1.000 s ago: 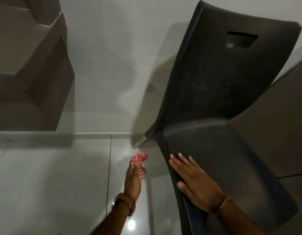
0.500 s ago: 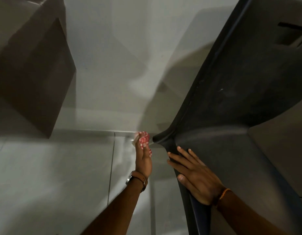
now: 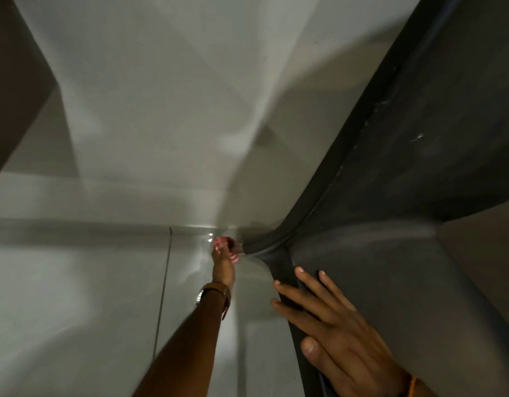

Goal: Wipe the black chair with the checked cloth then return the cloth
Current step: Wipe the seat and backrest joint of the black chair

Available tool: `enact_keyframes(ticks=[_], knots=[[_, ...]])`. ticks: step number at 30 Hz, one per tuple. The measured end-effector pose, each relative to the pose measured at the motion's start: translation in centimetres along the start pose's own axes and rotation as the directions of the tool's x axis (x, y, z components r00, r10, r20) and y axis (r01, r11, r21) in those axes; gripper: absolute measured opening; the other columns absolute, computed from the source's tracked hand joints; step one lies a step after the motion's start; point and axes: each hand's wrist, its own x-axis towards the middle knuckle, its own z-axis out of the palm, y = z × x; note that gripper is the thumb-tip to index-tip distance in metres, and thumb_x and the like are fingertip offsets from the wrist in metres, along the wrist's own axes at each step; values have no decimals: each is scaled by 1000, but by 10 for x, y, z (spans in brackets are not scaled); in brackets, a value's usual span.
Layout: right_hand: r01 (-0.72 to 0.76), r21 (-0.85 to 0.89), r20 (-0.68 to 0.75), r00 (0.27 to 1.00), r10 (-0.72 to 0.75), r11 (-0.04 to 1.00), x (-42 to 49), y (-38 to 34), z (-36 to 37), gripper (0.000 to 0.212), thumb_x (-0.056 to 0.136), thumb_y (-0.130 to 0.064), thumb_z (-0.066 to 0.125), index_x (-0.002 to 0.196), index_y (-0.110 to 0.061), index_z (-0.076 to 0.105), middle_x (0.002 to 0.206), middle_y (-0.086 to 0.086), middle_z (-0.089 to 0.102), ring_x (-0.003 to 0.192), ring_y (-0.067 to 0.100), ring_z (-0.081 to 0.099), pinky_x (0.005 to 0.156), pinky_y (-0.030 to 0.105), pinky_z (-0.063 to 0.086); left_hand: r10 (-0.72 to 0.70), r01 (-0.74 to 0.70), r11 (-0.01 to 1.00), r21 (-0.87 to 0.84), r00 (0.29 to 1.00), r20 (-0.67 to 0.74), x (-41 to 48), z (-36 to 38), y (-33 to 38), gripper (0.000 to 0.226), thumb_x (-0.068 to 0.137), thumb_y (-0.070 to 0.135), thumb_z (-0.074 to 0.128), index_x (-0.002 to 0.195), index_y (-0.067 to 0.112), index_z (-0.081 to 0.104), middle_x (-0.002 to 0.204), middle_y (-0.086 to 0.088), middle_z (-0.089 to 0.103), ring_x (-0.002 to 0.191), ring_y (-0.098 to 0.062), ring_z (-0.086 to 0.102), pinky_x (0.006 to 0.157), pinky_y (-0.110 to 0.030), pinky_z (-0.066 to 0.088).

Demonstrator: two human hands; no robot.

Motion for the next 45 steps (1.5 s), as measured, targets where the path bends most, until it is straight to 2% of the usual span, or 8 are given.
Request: enact_keyframes(ticks=[4, 10, 15, 20, 28, 32, 37, 45], knots=[[38, -101, -16, 999, -39, 994, 4, 12, 13, 64, 114, -56, 6, 160, -35, 45, 176, -14, 26, 166, 25, 17, 130, 45, 19, -108, 108, 994, -15, 994, -28, 22, -4, -8, 26, 106, 27, 28, 114, 15, 50, 120, -12, 51, 83, -12, 51, 68, -20, 37], [27, -82, 15, 1000, -26, 996, 1, 13, 10, 61, 114, -57, 9, 163, -37, 39, 176, -14, 25, 166, 26, 15, 130, 47, 15, -42, 58, 981, -188, 995, 85, -32, 4, 16, 53, 105, 36, 32, 149, 8, 40, 143, -19, 54, 131, -32, 53, 115, -41, 37], [12, -88, 24, 1000, -9, 996, 5, 7, 6, 67, 113, -58, 7, 156, -34, 52, 174, -13, 33, 165, 25, 20, 125, 48, 24, 114, -99, 987, -129, 988, 109, -72, 8, 12, 64, 90, 61, 45, 141, 22, 50, 95, 0, 63, 84, -11, 60, 85, -23, 47], [-6, -99, -12, 1000, 4, 995, 6, 4, 6, 75, 112, -59, 1, 152, -32, 58, 169, -12, 41, 164, 24, 22, 124, 48, 28, 70, -68, 996, -51, 996, 50, -19, -1, 1, 50, 107, 35, 25, 141, 7, 49, 133, -10, 60, 122, -25, 56, 106, -35, 44], [24, -85, -74, 997, -31, 996, 7, 8, 10, 73, 112, -58, 3, 149, -32, 61, 166, -11, 47, 163, 23, 25, 125, 46, 29, -114, 117, 989, 94, 993, -44, 39, -7, -1, 31, 103, 23, 35, 112, 5, 59, 96, -14, 57, 76, -19, 51, 66, -27, 39], [8, -85, -35, 999, -11, 996, 5, 9, 9, 69, 113, -59, 6, 153, -34, 56, 170, -14, 39, 164, 22, 21, 124, 46, 28, -10, 11, 1000, -28, 999, 41, -28, 3, 17, 53, 104, 44, 34, 137, 9, 55, 125, -6, 63, 115, -22, 59, 104, -34, 44], [10, -71, 9, 1000, -9, 997, 3, 8, 6, 65, 113, -58, 8, 158, -35, 49, 173, -16, 32, 165, 23, 18, 125, 48, 23, 158, -155, 987, -31, 982, 107, -92, 5, 24, 62, 80, 77, 42, 129, 42, 57, 109, 19, 74, 99, 0, 69, 81, -13, 51], [-29, 70, -23, 999, 31, 997, 1, -3, -5, 64, 114, -53, 14, 158, -26, 51, 174, -15, 31, 166, 21, 13, 132, 50, 11, 70, -98, 957, 273, 992, 109, -9, -7, 14, 31, 107, 14, 26, 112, 3, 55, 88, -8, 59, 76, -18, 50, 68, -22, 43]])
